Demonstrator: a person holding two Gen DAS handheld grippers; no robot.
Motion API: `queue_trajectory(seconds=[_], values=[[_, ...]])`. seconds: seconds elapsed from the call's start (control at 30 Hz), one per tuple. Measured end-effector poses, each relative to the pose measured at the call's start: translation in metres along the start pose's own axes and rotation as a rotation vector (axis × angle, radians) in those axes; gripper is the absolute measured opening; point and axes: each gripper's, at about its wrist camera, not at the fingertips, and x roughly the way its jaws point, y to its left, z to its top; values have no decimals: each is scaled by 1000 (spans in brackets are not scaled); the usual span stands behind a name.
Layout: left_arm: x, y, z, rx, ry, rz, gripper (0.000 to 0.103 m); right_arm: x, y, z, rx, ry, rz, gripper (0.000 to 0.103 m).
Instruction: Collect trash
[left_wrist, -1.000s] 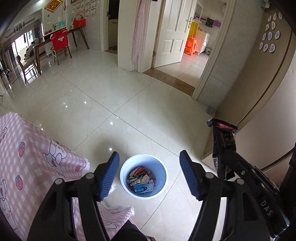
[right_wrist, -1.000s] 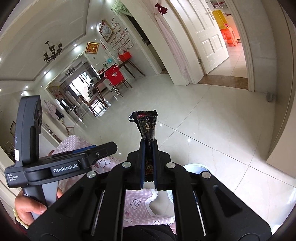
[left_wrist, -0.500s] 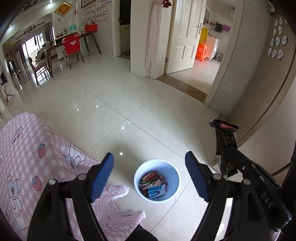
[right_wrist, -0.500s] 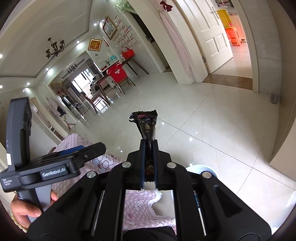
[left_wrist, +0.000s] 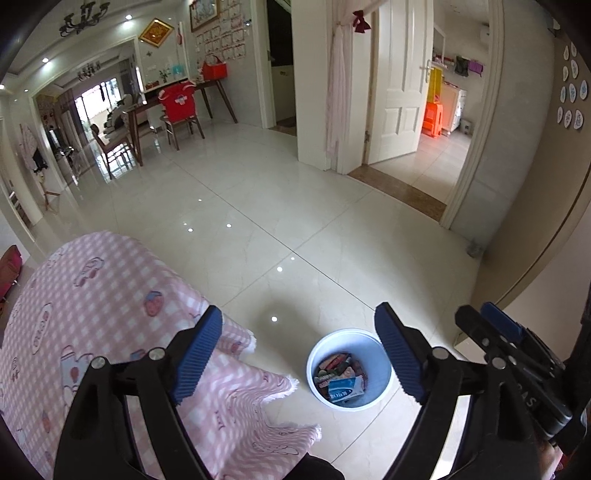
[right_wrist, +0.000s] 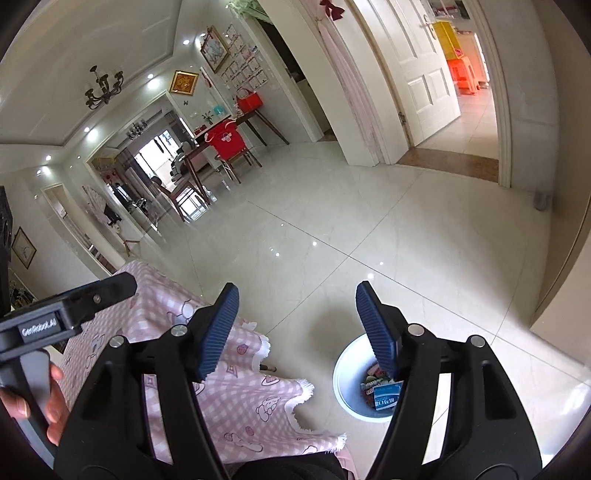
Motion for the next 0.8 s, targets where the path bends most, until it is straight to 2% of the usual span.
queue_trajectory(seconds=[0.1, 0.17, 0.37, 0.8], values=[[-25, 6, -1, -6, -38, 29, 84, -22, 17, 1, -41, -27, 16, 66], [-41, 7, -2, -10, -66, 40, 89, -38, 29, 3, -70, -48, 30, 66], [-106, 17, -9, -27, -166, 85, 91, -93, 71, 6, -164, -125, 71, 68], [-230, 33, -45, -86, -392, 212, 92, -202, 142, -21, -338, -279, 141, 75]])
